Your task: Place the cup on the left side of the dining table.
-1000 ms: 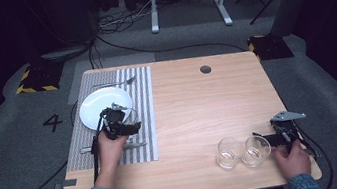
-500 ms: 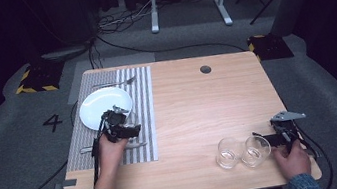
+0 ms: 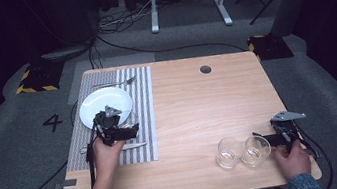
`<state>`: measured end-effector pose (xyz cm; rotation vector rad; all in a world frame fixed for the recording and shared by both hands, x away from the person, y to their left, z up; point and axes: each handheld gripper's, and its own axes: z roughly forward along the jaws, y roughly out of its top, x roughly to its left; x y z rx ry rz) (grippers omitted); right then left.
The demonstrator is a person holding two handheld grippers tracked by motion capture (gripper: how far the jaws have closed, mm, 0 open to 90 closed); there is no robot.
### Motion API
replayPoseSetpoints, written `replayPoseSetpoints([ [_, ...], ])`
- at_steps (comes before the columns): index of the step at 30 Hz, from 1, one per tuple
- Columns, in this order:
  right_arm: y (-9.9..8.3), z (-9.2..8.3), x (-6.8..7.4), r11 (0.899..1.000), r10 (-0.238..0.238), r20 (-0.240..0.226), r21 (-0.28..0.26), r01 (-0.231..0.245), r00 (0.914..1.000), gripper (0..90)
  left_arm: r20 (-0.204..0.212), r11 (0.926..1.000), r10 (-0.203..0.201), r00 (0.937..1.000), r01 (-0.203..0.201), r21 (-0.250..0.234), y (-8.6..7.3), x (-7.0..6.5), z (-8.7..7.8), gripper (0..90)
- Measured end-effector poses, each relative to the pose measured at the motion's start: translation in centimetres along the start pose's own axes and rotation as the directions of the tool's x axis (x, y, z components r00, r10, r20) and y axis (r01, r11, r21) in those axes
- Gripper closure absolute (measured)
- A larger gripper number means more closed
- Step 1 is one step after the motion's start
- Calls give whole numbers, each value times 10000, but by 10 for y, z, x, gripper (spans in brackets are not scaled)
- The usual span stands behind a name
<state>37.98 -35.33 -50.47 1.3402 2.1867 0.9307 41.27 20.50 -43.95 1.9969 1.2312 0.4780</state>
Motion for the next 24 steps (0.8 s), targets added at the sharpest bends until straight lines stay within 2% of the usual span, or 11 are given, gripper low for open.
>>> replayPoseSetpoints([
  [6, 0, 0, 0, 10000, -4, 2, -1, 4, 10000, 60, 66, 9992, 23, 10000, -21, -393, -6, -6, -27, 3],
  [8, 0, 0, 0, 10000, -3, 3, -1, 3, 10000, 60, 32, 9990, 134, 9999, -132, -426, -10, -9, -37, 3],
  [12, 0, 0, 0, 10000, 1, 2, 2, -1, 10000, 60, 68, 9977, 116, 9999, -111, -670, -19, -13, -55, 4],
  [19, 0, 0, 0, 10000, -3, 0, 2, 3, 10000, 60, 28, 9964, 324, 9995, -321, -782, -34, -21, -80, 4],
  [24, 0, 0, 0, 10000, -1, -1, 5, 1, 10000, 60, 81, 9963, 379, 9992, -372, -772, -43, -22, -92, 4],
])
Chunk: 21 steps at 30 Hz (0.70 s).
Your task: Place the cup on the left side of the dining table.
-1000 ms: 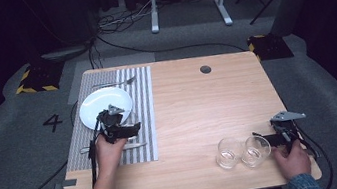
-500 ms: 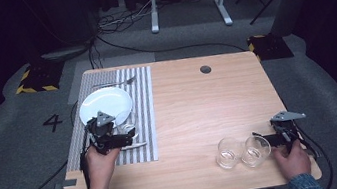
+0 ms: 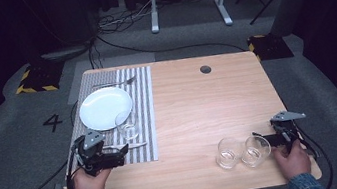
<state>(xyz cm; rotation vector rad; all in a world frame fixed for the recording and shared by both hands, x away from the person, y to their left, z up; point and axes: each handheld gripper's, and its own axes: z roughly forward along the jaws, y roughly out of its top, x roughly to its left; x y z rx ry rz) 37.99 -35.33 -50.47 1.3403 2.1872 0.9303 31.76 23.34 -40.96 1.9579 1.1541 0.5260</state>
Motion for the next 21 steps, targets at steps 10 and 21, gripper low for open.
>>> replayPoseSetpoints([
  [10, 0, 0, 0, 10000, 0, -3, 2, 0, 10000, 60, 246, 9996, -278, 9993, 276, 81, -18, 8, -22, 3],
  [21, 0, 0, 0, 10000, 0, 1, 1, 0, 10000, 60, -7, 9986, -505, 9987, 505, 183, -35, 12, -40, 3],
])
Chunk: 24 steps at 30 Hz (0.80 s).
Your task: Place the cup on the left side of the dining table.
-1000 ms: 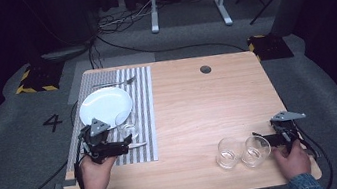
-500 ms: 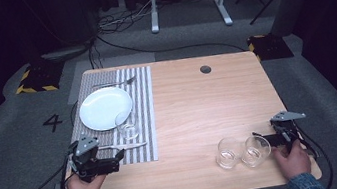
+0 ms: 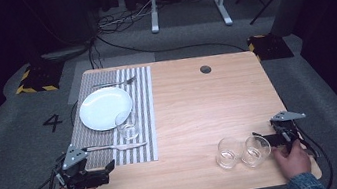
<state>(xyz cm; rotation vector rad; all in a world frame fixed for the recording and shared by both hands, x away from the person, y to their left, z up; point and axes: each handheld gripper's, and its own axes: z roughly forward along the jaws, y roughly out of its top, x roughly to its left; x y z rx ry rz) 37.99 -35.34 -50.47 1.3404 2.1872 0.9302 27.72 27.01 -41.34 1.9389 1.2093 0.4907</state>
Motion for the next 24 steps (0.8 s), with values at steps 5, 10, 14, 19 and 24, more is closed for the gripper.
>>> replayPoseSetpoints([
  [5, 0, 0, 0, 10000, -5, -9, 5, 5, 10000, 60, -156, 9995, -145, 9998, 149, 284, -12, 4, -4, 3],
  [10, 0, 0, 0, 10000, -7, -10, 5, 7, 10000, 60, -215, 9982, -338, 9992, 349, 495, -25, 10, -8, 3],
  [14, 0, 0, 0, 10000, -5, -10, 3, 5, 10000, 60, 147, 9958, -507, 9986, 494, 765, -34, 16, -8, 4],
  [19, 0, 0, 0, 10000, -7, -10, 6, 7, 10000, 60, 266, 9913, -771, 9967, 737, 1089, -46, 23, -3, 10],
  [24, 0, 0, 0, 10000, -6, -11, 3, 6, 10000, 60, 323, 9846, -946, 9950, 887, 1508, -55, 28, 4, 11],
])
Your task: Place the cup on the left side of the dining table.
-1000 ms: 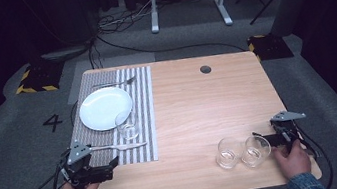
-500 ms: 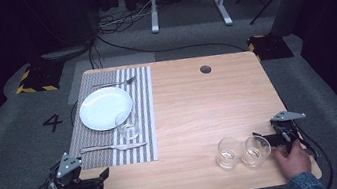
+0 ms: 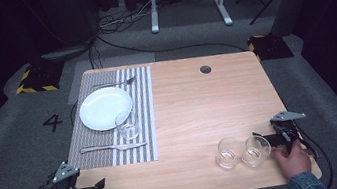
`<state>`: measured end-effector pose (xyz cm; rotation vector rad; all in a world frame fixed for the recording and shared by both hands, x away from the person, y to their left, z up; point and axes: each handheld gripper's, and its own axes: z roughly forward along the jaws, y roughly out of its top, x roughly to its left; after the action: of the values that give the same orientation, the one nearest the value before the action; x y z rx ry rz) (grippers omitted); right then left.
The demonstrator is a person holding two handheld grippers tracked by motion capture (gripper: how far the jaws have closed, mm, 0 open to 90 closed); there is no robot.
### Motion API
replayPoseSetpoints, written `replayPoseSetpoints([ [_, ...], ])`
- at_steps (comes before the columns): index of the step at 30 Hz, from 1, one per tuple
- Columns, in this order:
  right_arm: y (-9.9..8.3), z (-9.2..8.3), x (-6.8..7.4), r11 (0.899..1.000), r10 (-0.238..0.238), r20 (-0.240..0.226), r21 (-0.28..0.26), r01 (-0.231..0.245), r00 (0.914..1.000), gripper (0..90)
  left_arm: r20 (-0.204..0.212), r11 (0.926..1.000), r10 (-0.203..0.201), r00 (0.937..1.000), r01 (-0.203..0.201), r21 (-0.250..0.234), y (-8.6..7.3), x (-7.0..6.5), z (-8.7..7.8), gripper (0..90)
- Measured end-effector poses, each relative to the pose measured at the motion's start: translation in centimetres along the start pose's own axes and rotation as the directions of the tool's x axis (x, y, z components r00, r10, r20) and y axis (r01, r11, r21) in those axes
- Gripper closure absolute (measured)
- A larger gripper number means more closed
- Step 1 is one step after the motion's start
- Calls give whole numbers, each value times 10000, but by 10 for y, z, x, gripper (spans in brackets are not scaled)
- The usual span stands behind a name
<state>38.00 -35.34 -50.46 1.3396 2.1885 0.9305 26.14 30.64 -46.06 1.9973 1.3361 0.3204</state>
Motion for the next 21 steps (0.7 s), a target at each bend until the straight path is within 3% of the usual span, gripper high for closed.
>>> replayPoseSetpoints([
  [7, 0, 0, 0, 10000, 0, 1, 2, 0, 10000, 60, -68, 9986, -27, 10000, 30, 524, -7, 5, 9, 12],
  [14, 0, 0, 0, 10000, -1, 2, 0, 1, 10000, 60, 169, 9904, -65, 9998, 41, 1382, -13, 9, 21, 1],
  [17, 0, 0, 0, 10000, 0, -1, 3, 0, 10000, 60, -8, 9888, -126, 9999, 126, 1490, -16, 10, 25, 0],
  [21, 0, 0, 0, 10000, -1, 0, 0, 1, 10000, 60, -355, 9945, -70, 9993, 107, 1044, -19, 12, 28, 0],
])
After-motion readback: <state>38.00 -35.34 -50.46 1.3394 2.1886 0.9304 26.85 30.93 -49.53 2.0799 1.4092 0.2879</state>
